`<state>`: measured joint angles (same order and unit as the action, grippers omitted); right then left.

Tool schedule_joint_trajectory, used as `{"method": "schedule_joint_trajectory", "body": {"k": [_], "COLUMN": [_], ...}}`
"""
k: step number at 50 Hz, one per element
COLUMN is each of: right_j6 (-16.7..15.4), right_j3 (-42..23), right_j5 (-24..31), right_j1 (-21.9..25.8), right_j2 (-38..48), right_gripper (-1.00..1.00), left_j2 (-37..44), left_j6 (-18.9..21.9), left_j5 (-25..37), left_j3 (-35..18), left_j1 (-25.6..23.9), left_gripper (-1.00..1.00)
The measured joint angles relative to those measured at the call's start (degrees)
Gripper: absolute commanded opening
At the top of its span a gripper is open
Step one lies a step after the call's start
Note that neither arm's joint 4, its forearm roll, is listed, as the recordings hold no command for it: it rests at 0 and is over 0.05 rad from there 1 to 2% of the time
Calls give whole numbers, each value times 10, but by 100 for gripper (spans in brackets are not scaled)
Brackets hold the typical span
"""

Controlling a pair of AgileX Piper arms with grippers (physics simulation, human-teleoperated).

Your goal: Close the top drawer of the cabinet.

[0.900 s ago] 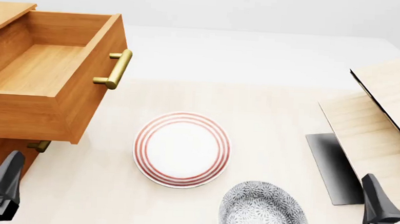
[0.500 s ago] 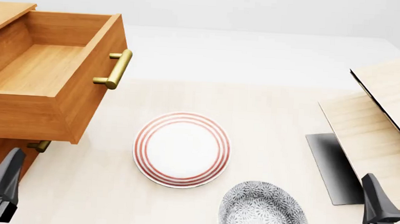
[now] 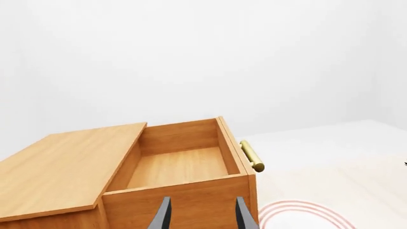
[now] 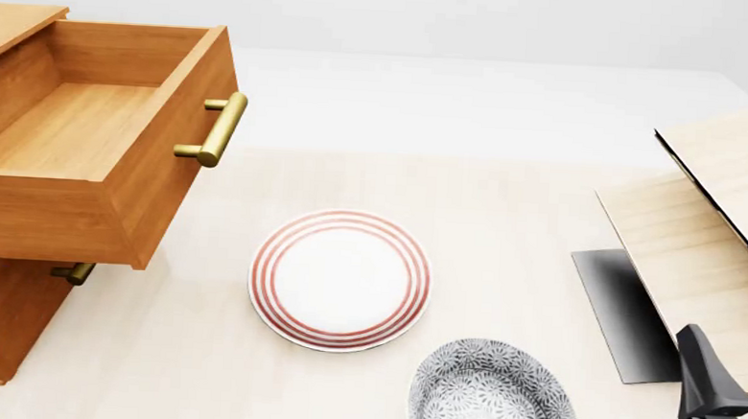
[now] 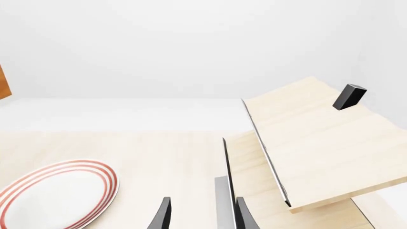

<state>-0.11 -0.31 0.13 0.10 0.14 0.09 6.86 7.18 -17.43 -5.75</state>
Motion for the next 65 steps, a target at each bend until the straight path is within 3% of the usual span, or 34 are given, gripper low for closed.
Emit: {"method": "schedule_joint_trajectory", "body": {"k": [12, 28, 65], "right_j6": [0, 0, 1], "right_j3": [0, 0, 0], "right_j5": [0, 1, 1], "right_j1": [0, 0, 0], "right_j2": [0, 0, 0], "right_gripper": [100, 100, 100], "left_j2": [28, 137, 377], "left_j6": [11, 26, 93], "left_j5": [11, -15, 48], "left_j3": [-70, -168, -409], "left_j1": [-29, -88, -208], "left_gripper": [100, 100, 100]}}
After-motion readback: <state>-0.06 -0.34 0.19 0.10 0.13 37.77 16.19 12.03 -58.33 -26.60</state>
